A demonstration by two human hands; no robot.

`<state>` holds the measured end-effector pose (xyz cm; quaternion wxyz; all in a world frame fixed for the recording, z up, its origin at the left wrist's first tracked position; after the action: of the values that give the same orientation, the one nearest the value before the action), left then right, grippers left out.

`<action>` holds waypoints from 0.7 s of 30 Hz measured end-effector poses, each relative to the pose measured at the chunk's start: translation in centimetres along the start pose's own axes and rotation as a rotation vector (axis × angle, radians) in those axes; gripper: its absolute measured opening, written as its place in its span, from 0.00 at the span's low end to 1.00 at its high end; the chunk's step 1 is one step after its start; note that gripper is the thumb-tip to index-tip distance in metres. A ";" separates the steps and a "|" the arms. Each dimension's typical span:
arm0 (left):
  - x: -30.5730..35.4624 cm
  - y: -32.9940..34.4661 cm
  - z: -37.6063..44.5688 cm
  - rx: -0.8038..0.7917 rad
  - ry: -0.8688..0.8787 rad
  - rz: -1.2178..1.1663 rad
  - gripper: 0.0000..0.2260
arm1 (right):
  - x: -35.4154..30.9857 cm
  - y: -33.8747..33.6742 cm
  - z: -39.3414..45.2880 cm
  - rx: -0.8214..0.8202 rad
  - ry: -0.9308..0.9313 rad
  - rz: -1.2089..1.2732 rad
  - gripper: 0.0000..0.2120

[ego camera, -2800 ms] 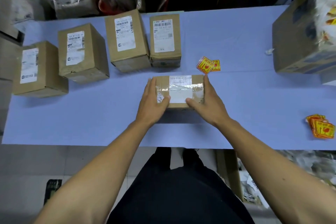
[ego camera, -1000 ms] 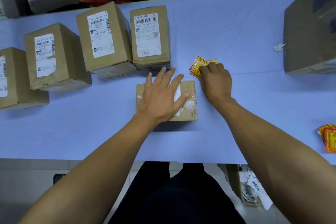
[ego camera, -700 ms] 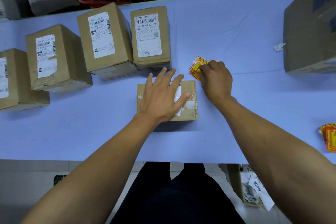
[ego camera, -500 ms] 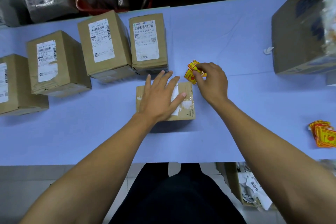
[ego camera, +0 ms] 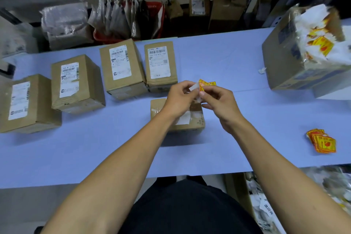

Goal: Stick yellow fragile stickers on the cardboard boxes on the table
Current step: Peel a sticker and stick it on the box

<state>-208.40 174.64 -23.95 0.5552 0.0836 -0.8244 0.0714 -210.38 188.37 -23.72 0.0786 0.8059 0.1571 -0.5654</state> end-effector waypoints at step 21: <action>-0.5 -6.3 -5.0 0.121 -0.218 -0.486 0.05 | -4.0 3.8 -3.8 0.010 -0.184 -0.349 0.11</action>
<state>-202.33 169.54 -22.35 0.4581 0.3191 -0.8293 -0.0241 -206.99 185.25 -18.87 -0.0105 0.7116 0.2841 -0.6425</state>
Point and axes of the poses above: each hand's wrist, its own z-axis towards the middle knuckle, its own y-axis out of the palm, x = y × z, the point moved 6 cm from there along z, towards the middle knuckle, and after that the axes turned 6 degrees about -z, right-handed, at the moved point
